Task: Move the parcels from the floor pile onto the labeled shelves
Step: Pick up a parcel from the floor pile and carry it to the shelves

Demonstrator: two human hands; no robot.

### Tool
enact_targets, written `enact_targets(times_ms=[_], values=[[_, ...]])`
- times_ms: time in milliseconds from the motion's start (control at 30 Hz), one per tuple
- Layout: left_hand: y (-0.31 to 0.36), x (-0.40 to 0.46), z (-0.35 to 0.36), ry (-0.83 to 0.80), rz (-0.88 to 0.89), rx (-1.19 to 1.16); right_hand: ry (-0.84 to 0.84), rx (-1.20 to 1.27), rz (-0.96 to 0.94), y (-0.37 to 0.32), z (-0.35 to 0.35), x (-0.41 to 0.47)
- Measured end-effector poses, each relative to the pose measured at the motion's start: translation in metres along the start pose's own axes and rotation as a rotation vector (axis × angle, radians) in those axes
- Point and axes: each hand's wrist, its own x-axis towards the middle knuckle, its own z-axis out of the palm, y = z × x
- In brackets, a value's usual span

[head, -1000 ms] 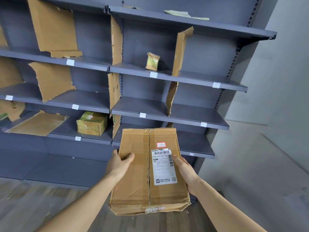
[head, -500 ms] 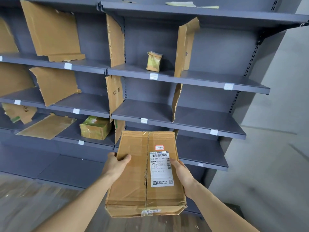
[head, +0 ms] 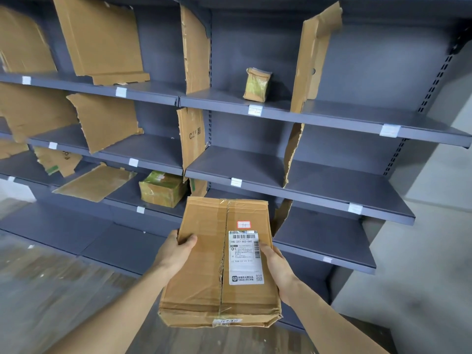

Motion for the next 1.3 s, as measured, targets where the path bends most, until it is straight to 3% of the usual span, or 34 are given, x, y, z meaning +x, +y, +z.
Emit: enact_targets(times_ms=[733, 1300], values=[[-0.024, 0.215, -0.019, -0.277, 0.049, 0.028, 0.312, 0.069, 0.124, -0.038, 0.098, 0.115], [-0.025, 0.235, 0.018, -0.326, 0.028, 0.038, 0.356, 0.06, 0.21, -0.031, 0.081, 0.145]])
